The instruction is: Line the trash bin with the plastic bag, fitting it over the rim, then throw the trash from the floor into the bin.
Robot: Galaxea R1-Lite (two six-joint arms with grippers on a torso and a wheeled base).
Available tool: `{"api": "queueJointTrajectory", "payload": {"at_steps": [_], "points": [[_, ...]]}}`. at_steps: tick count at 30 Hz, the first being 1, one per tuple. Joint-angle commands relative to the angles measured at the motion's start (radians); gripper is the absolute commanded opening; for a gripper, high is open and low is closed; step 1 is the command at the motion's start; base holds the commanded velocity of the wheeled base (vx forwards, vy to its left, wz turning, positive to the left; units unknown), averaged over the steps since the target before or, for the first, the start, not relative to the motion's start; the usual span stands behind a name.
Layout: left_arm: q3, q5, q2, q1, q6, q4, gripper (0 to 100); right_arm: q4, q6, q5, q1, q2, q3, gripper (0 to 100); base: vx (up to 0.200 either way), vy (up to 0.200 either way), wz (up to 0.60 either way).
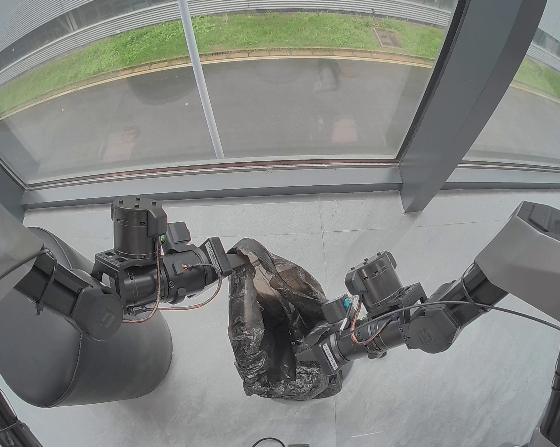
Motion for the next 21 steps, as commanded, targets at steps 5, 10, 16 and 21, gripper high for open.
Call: {"api": "queueJointTrajectory", "payload": {"at_steps": [5,10,16,21], "points": [[-0.012,0.001,0.049,0.002,0.0,-0.009,0,-0.002,-0.008,-0.011,-0.016,0.069,-0.036,0,0.0,0.0,0.0],[-0.007,-0.002,0.065,0.002,0.0,-0.016,0,-0.002,-0.008,-0.011,-0.016,0.078,-0.024,0,0.0,0.0,0.0],[0.034,0.001,0.065,-0.01,-0.003,-0.016,0,-0.012,-0.009,-0.013,-0.015,0.05,0.061,0,0.0,0.0,0.0],[0.083,0.004,0.068,-0.014,-0.002,-0.016,0,-0.143,-0.005,-0.043,-0.012,0.016,0.18,0,0.0,0.0,0.0]]}}
